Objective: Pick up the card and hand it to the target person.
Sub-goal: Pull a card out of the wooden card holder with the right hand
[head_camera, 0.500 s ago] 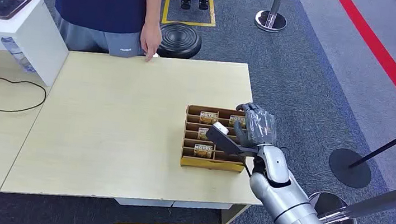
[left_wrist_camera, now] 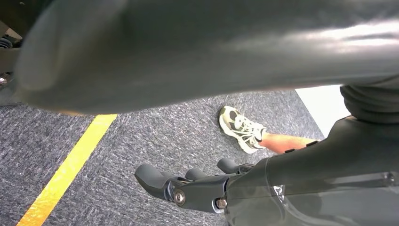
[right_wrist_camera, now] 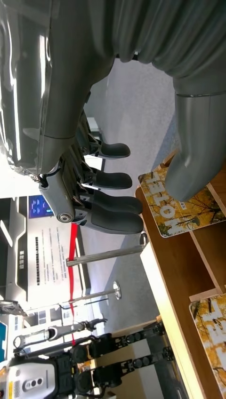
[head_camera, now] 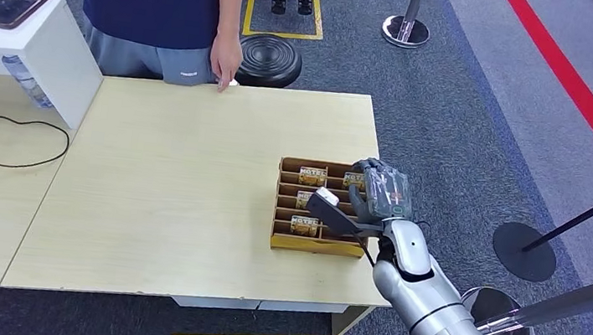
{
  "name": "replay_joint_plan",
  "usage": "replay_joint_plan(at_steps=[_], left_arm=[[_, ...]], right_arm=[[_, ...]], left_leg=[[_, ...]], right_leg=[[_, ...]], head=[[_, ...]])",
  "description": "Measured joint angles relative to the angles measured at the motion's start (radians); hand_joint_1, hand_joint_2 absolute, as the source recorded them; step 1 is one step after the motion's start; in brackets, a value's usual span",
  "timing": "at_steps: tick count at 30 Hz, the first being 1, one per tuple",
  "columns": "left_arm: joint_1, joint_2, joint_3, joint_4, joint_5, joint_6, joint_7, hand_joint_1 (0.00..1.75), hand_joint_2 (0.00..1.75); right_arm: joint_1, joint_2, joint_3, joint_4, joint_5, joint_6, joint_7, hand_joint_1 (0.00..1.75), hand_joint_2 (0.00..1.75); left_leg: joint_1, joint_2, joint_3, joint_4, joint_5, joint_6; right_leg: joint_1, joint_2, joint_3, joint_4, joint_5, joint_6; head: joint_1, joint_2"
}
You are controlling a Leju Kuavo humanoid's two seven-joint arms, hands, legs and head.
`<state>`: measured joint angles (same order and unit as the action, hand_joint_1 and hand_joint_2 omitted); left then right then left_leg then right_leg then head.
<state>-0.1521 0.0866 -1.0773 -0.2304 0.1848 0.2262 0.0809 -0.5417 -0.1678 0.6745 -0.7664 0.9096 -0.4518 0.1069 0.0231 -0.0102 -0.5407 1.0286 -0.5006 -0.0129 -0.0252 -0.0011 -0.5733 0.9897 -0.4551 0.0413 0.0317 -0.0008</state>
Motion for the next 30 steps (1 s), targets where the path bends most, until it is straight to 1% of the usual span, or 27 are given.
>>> replay_joint_plan(at_steps=[4, 11, 17, 26, 30], left_arm=[[0.000, 0.000, 0.000, 0.000, -0.001, 0.000, 0.000, 0.00, 0.00], [0.000, 0.000, 0.000, 0.000, -0.001, 0.000, 0.000, 0.00, 0.00], [0.000, 0.000, 0.000, 0.000, -0.001, 0.000, 0.000, 0.00, 0.00], [0.000, 0.000, 0.000, 0.000, -0.001, 0.002, 0.000, 0.00, 0.00], [0.000, 0.000, 0.000, 0.000, -0.001, 0.002, 0.000, 0.00, 0.00]], right_arm=[[-0.001, 0.000, 0.006, 0.006, 0.009, 0.003, -0.002, 0.87, 1.75], [-0.005, 0.000, 0.015, 0.020, 0.019, 0.009, 0.004, 0.80, 1.75], [-0.012, 0.000, 0.017, 0.034, 0.027, 0.009, 0.008, 0.79, 1.75], [-0.018, 0.000, 0.018, 0.047, 0.031, 0.009, 0.010, 0.90, 1.75], [-0.020, 0.000, 0.019, 0.053, 0.033, 0.010, 0.011, 0.99, 1.75]], left_leg=[[0.000, 0.000, 0.000, 0.000, 0.000, 0.000], [0.000, 0.000, 0.000, 0.000, 0.000, 0.000], [0.000, 0.000, 0.000, 0.000, 0.000, 0.000], [0.000, 0.000, 0.000, 0.000, 0.000, 0.000], [0.000, 0.000, 0.000, 0.000, 0.000, 0.000]], right_leg=[[0.000, 0.000, 0.000, 0.000, 0.000, 0.000], [0.000, 0.000, 0.000, 0.000, 0.000, 0.000], [0.000, 0.000, 0.000, 0.000, 0.000, 0.000], [0.000, 0.000, 0.000, 0.000, 0.000, 0.000], [0.000, 0.000, 0.000, 0.000, 0.000, 0.000]], head=[[0.000, 0.000], [0.000, 0.000], [0.000, 0.000], [0.000, 0.000], [0.000, 0.000]])
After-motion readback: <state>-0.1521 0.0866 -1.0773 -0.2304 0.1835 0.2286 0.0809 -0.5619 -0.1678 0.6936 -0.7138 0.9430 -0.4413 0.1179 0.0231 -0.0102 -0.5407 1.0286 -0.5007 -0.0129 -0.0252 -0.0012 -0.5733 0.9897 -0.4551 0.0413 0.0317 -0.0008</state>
